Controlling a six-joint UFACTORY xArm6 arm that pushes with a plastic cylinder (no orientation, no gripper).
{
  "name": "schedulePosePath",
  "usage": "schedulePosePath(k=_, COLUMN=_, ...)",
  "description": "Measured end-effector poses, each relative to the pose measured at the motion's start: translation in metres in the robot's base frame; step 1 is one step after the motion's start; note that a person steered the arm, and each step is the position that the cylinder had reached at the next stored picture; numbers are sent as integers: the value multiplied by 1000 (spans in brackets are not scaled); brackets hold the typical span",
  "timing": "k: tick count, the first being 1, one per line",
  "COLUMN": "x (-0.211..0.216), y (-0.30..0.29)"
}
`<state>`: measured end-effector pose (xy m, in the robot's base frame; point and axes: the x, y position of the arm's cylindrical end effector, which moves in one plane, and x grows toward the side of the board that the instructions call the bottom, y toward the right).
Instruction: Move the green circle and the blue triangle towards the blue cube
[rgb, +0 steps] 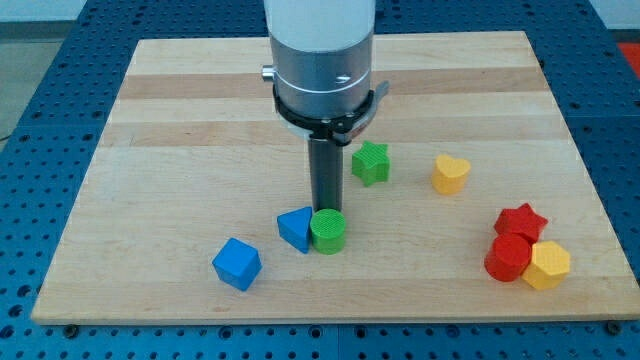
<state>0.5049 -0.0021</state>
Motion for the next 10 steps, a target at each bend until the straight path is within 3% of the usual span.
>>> schedulePosePath(k=1, x=5, y=27)
schedulePosePath(k=3, x=39, y=10)
schedulePosePath(k=8, x=24, y=-41)
schedulePosePath(k=9, x=24, y=-41)
schedulePosePath(k=10, x=24, y=0)
